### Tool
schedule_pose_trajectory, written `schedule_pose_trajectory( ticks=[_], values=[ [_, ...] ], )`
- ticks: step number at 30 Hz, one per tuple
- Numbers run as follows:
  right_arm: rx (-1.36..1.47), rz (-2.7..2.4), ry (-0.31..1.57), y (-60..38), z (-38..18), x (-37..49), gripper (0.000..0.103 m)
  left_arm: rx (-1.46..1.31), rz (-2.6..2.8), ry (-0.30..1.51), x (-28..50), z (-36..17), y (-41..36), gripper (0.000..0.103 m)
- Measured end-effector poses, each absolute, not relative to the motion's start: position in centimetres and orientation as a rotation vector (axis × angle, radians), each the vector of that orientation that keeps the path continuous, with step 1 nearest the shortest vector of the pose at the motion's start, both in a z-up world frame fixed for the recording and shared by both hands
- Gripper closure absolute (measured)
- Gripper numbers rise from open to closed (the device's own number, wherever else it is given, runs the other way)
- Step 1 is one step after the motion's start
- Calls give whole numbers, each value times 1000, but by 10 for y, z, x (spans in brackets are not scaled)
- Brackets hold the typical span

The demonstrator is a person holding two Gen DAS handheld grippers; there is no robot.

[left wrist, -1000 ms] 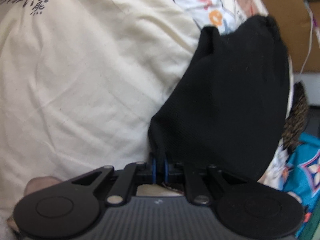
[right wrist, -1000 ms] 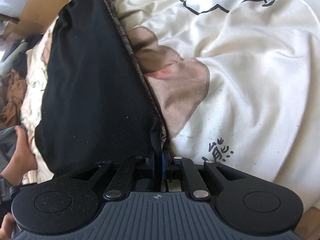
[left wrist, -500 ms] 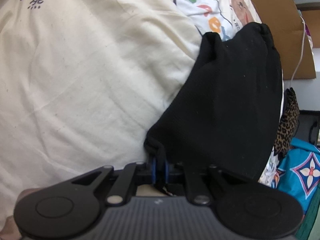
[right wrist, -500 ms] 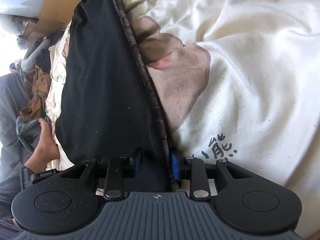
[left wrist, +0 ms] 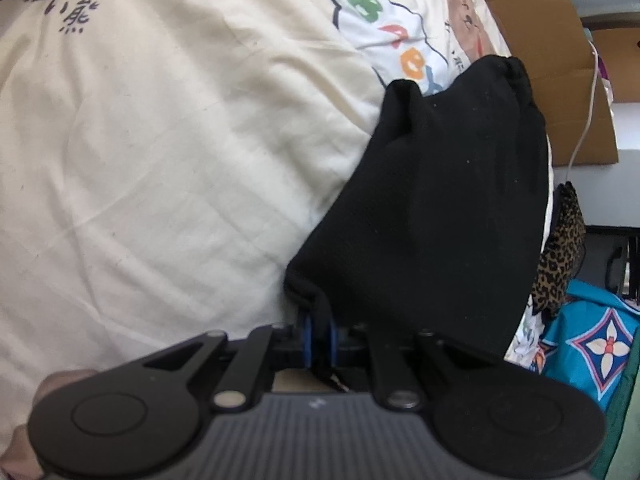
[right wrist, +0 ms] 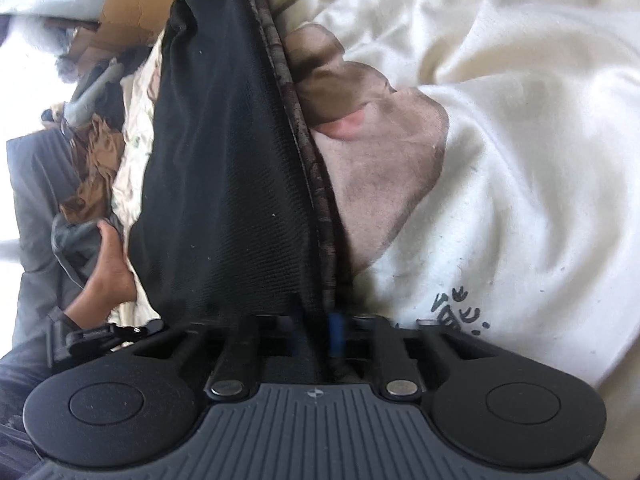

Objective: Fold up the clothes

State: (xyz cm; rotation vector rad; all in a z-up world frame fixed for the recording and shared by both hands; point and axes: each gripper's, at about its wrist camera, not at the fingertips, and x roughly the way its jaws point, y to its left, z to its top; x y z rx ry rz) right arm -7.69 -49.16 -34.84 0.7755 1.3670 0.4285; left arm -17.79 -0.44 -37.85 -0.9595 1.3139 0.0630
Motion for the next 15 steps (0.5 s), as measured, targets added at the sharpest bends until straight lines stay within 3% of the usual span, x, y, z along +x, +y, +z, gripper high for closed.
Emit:
schedule_pose_trajectory(
  ticks=[15],
  values=[
    [602,397,1358,-469,-320,-79,98,-886,85,1352,-184,-373,-7,95]
  ],
)
